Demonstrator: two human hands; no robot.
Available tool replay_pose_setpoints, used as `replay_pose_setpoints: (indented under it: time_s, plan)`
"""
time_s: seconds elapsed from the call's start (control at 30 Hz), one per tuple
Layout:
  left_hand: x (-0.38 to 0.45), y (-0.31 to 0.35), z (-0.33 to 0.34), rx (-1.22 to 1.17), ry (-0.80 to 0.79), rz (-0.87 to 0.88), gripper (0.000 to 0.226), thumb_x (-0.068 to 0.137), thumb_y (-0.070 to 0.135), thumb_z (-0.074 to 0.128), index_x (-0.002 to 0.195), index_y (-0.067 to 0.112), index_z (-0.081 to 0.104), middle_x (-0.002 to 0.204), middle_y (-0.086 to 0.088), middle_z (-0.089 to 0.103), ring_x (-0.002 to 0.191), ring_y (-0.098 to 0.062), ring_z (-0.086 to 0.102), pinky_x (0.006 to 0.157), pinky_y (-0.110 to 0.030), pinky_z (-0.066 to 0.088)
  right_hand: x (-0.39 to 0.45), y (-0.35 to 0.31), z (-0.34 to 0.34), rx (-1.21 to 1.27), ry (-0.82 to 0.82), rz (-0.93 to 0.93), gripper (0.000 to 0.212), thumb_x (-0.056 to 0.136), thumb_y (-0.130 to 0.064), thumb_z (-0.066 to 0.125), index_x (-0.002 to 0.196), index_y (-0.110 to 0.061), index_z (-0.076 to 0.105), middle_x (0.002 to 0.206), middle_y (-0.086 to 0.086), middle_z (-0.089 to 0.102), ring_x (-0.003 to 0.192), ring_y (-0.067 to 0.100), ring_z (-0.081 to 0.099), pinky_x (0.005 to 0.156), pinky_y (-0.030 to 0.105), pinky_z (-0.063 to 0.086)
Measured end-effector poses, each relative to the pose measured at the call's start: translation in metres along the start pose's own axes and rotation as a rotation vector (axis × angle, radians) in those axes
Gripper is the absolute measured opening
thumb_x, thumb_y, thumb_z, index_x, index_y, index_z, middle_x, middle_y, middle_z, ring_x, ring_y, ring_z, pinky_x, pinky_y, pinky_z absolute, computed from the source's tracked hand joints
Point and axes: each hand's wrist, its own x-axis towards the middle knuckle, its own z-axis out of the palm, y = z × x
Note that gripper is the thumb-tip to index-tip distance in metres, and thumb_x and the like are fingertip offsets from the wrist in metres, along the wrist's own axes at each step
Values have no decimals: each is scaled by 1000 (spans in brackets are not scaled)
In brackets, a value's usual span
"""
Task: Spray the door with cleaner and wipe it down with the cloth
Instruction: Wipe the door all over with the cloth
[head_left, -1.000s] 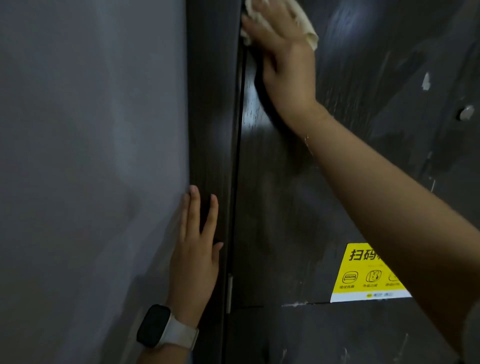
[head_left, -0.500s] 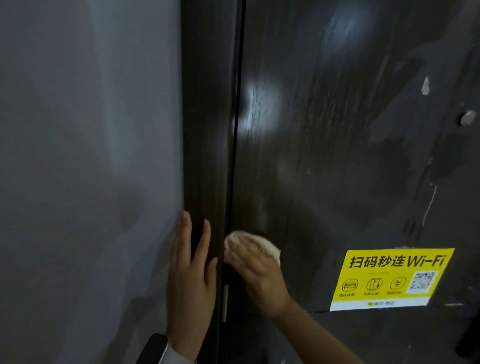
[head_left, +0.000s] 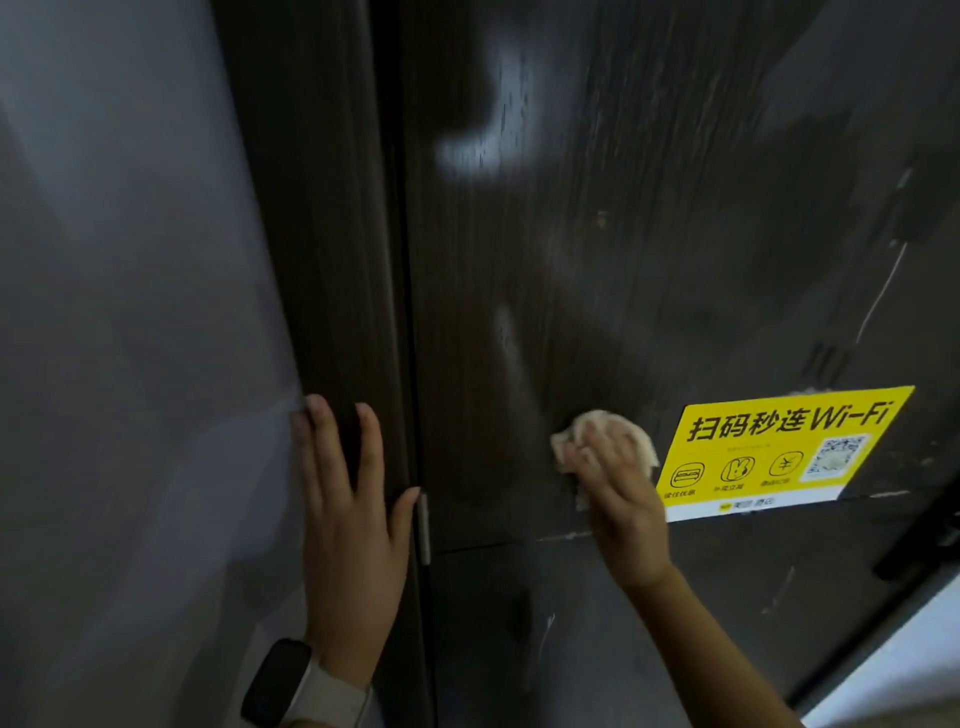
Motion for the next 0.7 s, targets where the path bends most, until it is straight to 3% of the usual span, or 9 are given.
replay_pose_setpoints:
  time_s: [0.1,0.17,0.3,0.43,0.57,0.63,0.7]
  plan:
    - [2,2,3,-20,17,-13,102,83,21,72,156,25,1,163,-5,-17,150,-31,-5,113,-53,13,-15,-18,17,25,210,312,33,103,-14,38,131,-8,54,155,-13,30,139,28,38,118,35,23]
    - [2,3,5,-35,19,-25,102,83,20,72,156,25,0,162,-3,-19,150,-28,-8,114,-54,13,-24,-53,45,104,224,369,32,103,-14,41,126,-2,58,154,-13,32,140,20,37,118,32,22]
    - [0,-1,6,-41,17,-13,96,88,24,67,156,24,1,162,-2,-18,150,-26,-9,118,-50,11,-43,-101,86,205,-84,131,32,103,-16,40,134,-12,51,156,-12,29,144,13,28,119,28,20]
    - [-7,-1,16,-30,61,5,79,95,28,57,156,15,8,162,-9,-13,150,-32,-6,122,-36,-3,-45,-67,69,175,-233,-2,39,96,-10,47,135,-13,49,146,-1,43,140,17,36,118,28,23]
    - [-23,1,32,28,47,11,70,97,33,41,154,10,9,162,-12,-12,150,-31,-6,122,-38,-3,-69,-9,33,75,-62,174,32,99,-8,43,129,-8,55,153,-9,36,138,22,40,118,33,23]
    - [-27,-1,38,53,16,2,69,98,35,38,154,12,6,162,-9,-16,150,-29,-9,121,-44,3,-82,-1,28,6,81,346,34,92,1,50,123,-3,61,153,-10,34,137,26,41,118,32,24]
    - [-27,-2,40,72,5,-7,68,98,35,37,154,13,6,162,-9,-17,150,-29,-9,119,-49,8,-87,-13,38,-10,206,576,35,87,8,54,119,0,62,150,-1,40,133,33,44,118,34,25]
